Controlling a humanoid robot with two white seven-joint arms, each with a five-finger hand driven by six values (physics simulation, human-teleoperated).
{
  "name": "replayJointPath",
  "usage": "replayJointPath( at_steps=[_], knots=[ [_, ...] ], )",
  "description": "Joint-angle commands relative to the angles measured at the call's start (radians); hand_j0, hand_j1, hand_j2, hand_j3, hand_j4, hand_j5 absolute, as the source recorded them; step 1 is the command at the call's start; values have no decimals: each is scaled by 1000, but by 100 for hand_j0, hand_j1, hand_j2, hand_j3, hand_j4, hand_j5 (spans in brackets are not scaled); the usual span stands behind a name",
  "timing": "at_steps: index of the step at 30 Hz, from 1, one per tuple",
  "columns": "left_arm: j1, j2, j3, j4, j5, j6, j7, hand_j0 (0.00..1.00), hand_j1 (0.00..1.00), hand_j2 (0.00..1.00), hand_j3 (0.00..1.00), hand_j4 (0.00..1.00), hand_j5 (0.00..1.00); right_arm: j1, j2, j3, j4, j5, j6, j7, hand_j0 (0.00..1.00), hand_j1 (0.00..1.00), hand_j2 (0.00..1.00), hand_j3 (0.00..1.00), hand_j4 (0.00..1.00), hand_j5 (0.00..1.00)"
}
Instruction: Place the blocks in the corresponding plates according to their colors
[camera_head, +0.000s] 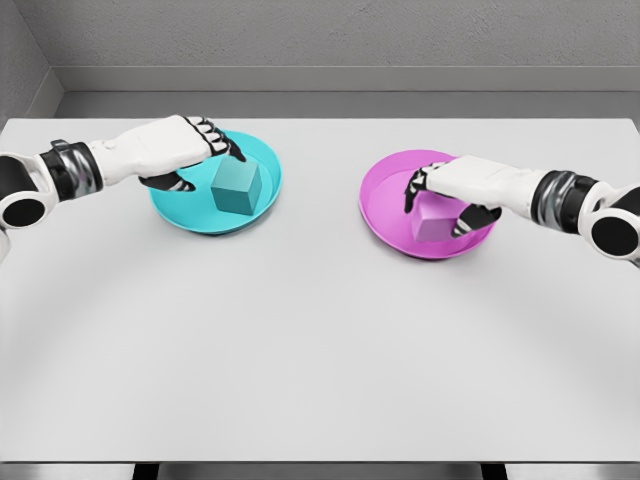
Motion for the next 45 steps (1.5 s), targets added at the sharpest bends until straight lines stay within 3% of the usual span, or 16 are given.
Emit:
replayJointPath(
  at_steps=[1,5,9,13,18,19,21,31,34,36,41,45],
  knots=[
    [0,13,3,0,16,1,1,100,100,100,100,100,100,0,1,-1,-1,-1,58,-4,58,58,58,58,58,58],
    [12,85,3,-37,84,1,1,100,100,100,100,100,100,-14,21,0,10,-7,80,-21,58,58,58,58,58,58],
    [21,186,-3,-127,139,1,1,100,100,100,100,100,100,-15,35,10,13,-9,100,-21,58,58,58,58,58,58],
    [81,310,1,-218,204,1,1,100,100,100,100,100,100,-17,36,13,23,-9,129,-25,58,58,58,58,58,58],
    [121,402,11,-284,205,1,-5,100,100,100,100,100,100,-20,45,16,28,-9,164,-28,59,59,59,59,59,59],
    [127,409,11,-285,204,1,-6,100,100,100,100,100,100,-20,45,14,28,-9,166,-33,67,67,67,67,67,67],
    [129,421,12,-285,204,1,-6,100,100,100,100,100,100,-20,45,14,28,-9,167,-50,100,100,100,100,100,100],
    [144,432,12,-285,204,1,-6,100,100,100,100,100,100,-18,31,7,16,-4,150,-48,100,100,100,100,100,100],
    [144,430,12,-285,202,1,-8,100,100,100,100,100,100,-20,19,-10,10,-4,54,-50,100,100,100,100,100,100],
    [144,432,12,-285,204,1,-8,100,100,100,100,100,100,17,-60,-72,-7,-5,-71,-50,100,100,100,100,100,100],
    [144,432,12,-285,202,1,-6,100,100,100,100,100,100,379,-177,-454,-7,-10,-373,-51,100,100,100,100,100,100],
    [144,432,12,-285,202,1,-6,100,100,100,100,100,100,471,-205,-527,8,-10,-483,-51,100,100,100,100,100,100]
  ],
)
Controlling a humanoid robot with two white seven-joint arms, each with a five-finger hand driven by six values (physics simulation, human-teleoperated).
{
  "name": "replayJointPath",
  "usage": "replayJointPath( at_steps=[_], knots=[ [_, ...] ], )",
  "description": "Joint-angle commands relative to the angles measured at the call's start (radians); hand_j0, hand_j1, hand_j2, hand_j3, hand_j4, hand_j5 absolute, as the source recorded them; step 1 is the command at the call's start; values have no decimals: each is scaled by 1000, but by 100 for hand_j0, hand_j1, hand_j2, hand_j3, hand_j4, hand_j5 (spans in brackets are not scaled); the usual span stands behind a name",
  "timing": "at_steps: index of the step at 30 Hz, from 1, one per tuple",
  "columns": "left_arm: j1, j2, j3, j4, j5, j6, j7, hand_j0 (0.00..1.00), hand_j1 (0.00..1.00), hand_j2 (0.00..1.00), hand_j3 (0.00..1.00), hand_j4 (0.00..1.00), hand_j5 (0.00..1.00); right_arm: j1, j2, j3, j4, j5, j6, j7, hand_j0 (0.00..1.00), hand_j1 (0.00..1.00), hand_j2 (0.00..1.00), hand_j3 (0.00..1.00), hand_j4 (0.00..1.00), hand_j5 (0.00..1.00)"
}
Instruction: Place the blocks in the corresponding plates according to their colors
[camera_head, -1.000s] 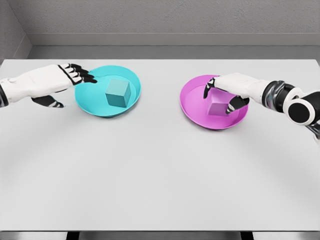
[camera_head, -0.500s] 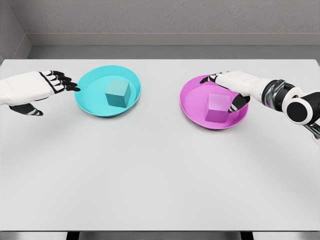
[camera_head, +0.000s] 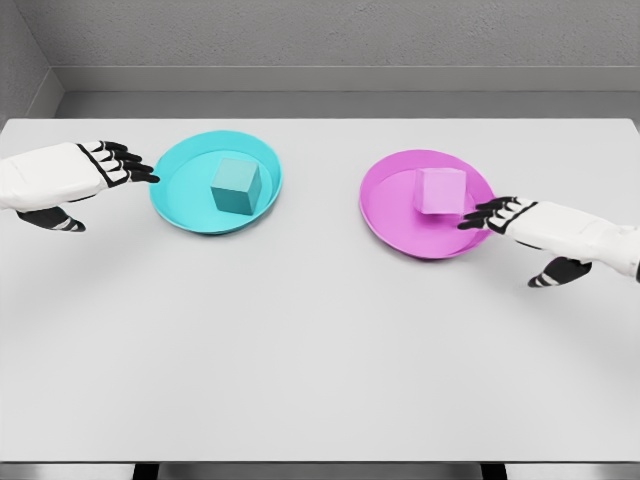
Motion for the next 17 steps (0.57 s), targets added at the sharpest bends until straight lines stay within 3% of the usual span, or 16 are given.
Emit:
replayJointPath(
  at_steps=[1,17],
  knots=[
    [0,1,1,0,6,1,1,100,100,100,100,100,100,0,-25,-77,5,-3,-70,0,100,100,100,100,100,100],
    [0,1,1,0,4,1,0,100,100,100,100,100,100,3,-23,-74,-1,-5,-69,1,100,100,100,100,100,100]
  ],
)
